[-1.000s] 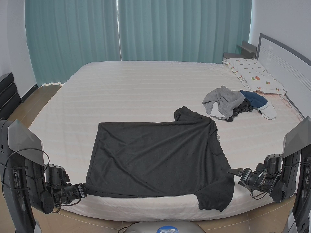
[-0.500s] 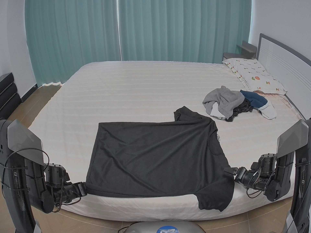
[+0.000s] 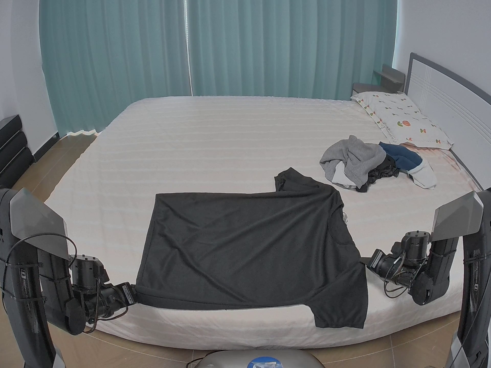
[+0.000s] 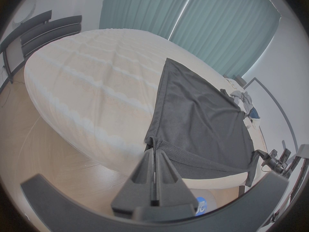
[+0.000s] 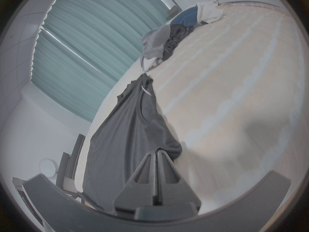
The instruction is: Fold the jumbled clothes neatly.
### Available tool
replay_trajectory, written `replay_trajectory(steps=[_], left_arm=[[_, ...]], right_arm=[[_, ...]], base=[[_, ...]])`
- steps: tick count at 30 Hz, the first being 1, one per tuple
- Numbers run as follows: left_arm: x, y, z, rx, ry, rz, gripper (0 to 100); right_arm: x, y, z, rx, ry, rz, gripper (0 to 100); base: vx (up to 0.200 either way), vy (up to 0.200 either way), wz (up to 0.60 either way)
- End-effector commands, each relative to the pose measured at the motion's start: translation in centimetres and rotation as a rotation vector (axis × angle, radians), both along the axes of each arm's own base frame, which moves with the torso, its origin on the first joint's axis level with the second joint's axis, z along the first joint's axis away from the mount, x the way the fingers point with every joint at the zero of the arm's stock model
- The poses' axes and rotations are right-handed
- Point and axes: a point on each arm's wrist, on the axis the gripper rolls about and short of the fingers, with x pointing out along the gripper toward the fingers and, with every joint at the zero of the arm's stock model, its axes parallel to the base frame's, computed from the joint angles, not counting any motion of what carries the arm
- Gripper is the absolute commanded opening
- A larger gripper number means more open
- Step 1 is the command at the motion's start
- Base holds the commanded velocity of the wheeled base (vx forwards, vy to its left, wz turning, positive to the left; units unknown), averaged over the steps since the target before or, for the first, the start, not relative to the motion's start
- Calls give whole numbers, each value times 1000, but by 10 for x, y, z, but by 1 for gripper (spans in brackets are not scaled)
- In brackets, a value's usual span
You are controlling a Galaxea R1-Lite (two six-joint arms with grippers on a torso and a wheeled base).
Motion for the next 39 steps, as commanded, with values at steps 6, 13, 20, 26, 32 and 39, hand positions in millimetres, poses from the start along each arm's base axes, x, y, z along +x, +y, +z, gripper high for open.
replay_trajectory(steps=[6,13,20,26,32,39], left_arm=[[7,-1,4,-24,-31,26,0],[7,-1,2,-24,-25,26,0],[7,0,2,-25,-27,28,0],[7,0,2,-25,-27,28,0],[6,0,3,-25,-25,28,0],[6,0,3,-24,-27,27,0]], right_arm=[[24,6,3,-5,-74,-10,0],[17,4,-1,1,-71,-12,100],[-8,-4,27,-9,-117,-24,100],[-42,-2,31,30,-31,117,100],[-53,-1,2,-53,52,204,100],[-52,1,-3,-58,63,214,100]], base=[[0,0,0],[0,0,0],[0,0,0],[0,0,0],[0,0,0],[0,0,0]])
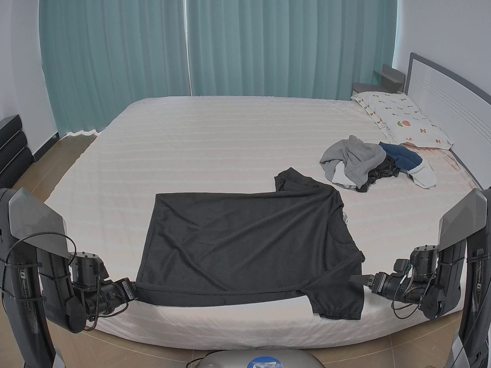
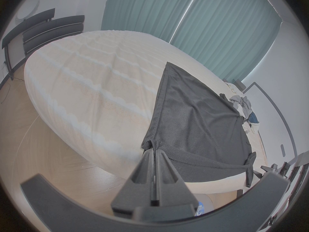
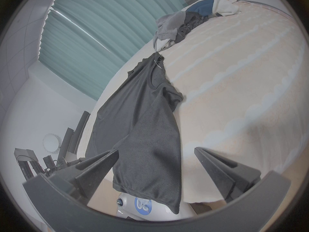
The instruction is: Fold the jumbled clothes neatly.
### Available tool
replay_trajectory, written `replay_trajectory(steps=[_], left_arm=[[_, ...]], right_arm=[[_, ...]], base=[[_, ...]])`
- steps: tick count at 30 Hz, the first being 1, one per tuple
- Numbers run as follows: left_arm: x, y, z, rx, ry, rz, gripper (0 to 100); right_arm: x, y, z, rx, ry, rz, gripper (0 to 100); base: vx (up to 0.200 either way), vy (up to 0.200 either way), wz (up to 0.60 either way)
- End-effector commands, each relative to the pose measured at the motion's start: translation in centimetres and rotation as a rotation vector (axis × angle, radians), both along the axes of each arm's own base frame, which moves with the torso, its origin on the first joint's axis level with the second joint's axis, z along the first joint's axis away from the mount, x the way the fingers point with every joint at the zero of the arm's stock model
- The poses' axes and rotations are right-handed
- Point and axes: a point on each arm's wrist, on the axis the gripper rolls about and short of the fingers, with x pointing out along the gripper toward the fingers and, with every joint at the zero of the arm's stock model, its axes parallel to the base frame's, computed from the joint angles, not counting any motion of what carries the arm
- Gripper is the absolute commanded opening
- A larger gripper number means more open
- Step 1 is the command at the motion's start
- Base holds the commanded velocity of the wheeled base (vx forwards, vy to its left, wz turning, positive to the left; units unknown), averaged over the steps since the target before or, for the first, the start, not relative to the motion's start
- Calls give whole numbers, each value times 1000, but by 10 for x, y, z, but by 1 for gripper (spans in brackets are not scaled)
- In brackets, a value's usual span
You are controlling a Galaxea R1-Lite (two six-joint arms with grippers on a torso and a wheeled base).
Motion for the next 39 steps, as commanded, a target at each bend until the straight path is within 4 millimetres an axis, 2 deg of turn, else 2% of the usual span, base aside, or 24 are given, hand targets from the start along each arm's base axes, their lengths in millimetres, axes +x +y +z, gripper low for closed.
replay_trajectory(steps=[1,11,16,17,21,33,36,37,39], left_arm=[[0,0,0,0,0,-2,0],[-1,-1,1,0,1,-3,0],[-1,-1,0,0,4,-3,0],[-1,-1,0,1,6,-4,0],[0,0,0,1,3,-3,0],[-2,0,4,5,-7,-4,0],[-2,1,9,7,-26,-3,0],[-3,1,10,8,-30,-2,0],[-5,1,12,16,-33,-7,0]], right_arm=[[0,3,-9,-1,18,12,100],[12,12,-14,6,-14,43,100],[11,12,-14,-2,-9,37,100],[8,11,-12,-3,-4,38,0],[4,8,-10,-5,3,28,0],[-11,6,17,-9,-35,36,0],[-23,2,26,-22,-33,30,0],[-31,-7,30,-31,-26,21,0],[-38,-11,30,-30,-10,26,0]], base=[[0,0,0],[0,0,0],[0,0,0],[0,0,0],[0,0,0],[0,0,0],[0,0,0],[0,0,0],[0,0,0]])
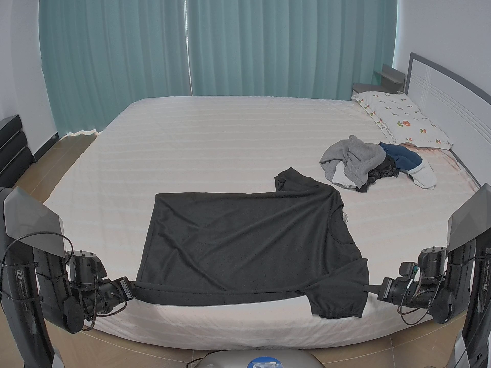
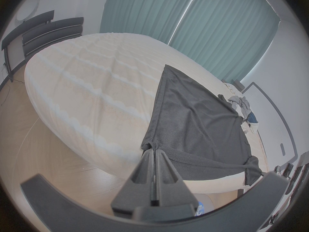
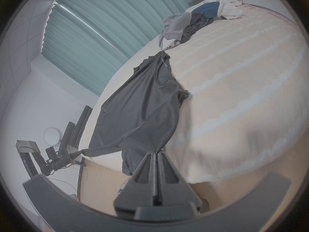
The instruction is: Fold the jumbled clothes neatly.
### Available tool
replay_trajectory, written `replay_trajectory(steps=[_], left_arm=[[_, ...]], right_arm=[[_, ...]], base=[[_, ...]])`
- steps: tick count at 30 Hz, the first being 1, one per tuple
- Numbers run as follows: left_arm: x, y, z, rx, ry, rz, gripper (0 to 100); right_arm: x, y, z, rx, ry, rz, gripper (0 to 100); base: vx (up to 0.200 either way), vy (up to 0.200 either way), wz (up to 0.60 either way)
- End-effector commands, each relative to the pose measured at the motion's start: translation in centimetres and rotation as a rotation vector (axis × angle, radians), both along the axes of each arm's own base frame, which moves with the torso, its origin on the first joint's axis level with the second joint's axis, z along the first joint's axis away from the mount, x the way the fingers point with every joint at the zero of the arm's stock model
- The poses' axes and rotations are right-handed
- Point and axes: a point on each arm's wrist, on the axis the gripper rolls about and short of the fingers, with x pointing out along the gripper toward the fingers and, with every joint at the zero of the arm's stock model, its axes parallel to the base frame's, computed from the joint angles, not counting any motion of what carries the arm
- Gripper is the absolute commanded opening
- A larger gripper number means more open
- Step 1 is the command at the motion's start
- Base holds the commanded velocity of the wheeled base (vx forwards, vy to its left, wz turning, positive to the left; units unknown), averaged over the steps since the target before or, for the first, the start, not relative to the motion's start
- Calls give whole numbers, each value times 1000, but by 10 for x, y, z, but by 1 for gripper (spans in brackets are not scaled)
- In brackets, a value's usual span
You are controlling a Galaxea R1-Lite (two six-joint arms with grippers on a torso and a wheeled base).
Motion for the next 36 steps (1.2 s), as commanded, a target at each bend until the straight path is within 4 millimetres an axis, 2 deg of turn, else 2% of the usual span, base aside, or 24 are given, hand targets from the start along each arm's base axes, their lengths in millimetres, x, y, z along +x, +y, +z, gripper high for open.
replay_trajectory(steps=[1,5,12,17,26,30,36], left_arm=[[-3,1,7,14,-18,-6,0],[-11,3,10,58,-13,-39,0],[-19,7,12,123,-3,-75,0],[-21,18,15,173,-13,-69,0],[-36,16,12,214,40,-128,0],[-36,16,10,227,46,-138,0],[-44,14,6,246,131,-184,0]], right_arm=[[-13,-12,12,-3,-16,-14,0],[-25,-16,14,1,1,15,0],[-25,-19,20,6,-20,0,0],[-30,-23,22,-3,12,-9,0],[-42,-24,22,-98,69,70,0],[-45,-27,22,-120,77,75,0],[-49,-31,19,-162,100,91,0]], base=[[0,0,0],[0,0,0],[0,0,0],[0,0,0],[0,0,0],[0,0,0],[0,0,0]])
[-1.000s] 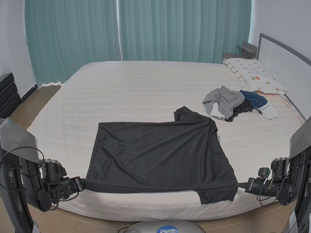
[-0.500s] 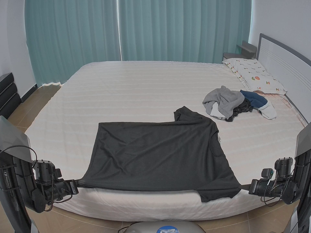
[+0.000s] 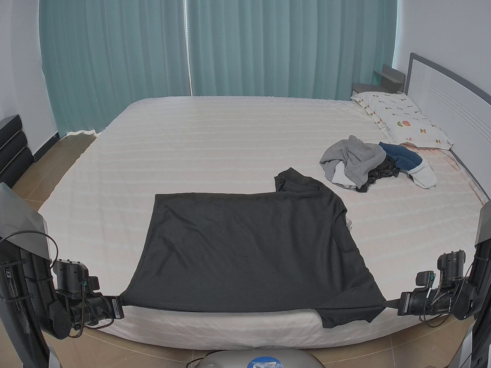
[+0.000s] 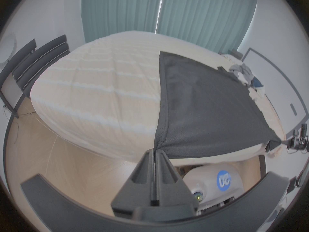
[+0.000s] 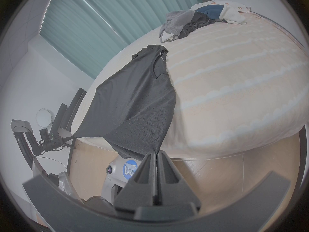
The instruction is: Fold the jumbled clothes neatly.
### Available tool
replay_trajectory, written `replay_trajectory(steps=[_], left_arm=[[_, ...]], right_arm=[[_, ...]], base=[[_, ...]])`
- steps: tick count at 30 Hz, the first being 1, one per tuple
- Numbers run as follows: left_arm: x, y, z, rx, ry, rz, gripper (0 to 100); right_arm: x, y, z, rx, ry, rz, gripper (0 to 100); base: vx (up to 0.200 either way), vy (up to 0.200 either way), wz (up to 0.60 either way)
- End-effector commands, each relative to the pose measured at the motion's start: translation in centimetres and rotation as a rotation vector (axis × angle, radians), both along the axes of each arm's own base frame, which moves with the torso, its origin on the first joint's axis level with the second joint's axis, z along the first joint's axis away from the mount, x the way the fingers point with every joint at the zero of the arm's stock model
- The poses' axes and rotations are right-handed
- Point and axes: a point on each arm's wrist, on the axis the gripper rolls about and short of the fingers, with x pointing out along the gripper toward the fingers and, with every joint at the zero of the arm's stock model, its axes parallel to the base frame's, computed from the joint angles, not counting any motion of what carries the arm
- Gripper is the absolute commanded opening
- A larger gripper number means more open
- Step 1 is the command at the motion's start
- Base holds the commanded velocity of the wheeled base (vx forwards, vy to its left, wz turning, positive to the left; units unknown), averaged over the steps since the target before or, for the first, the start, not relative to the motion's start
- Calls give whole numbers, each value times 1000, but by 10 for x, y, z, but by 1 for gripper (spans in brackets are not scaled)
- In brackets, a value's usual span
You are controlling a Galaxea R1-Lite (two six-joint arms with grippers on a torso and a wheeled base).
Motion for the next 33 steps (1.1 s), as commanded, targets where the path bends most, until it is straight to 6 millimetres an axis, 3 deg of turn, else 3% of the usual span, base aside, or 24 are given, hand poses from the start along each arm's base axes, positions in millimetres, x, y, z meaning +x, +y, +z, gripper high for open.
replay_trajectory(steps=[1,24,33], left_arm=[[-9,-1,-1,28,56,-35,0],[-21,0,-2,119,172,-59,0],[-28,0,0,135,218,-88,0]], right_arm=[[-6,-1,0,-8,19,1,0],[-17,-1,2,-99,72,46,0],[-27,0,11,-130,85,76,0]], base=[[0,0,0],[0,0,0],[0,0,0]])
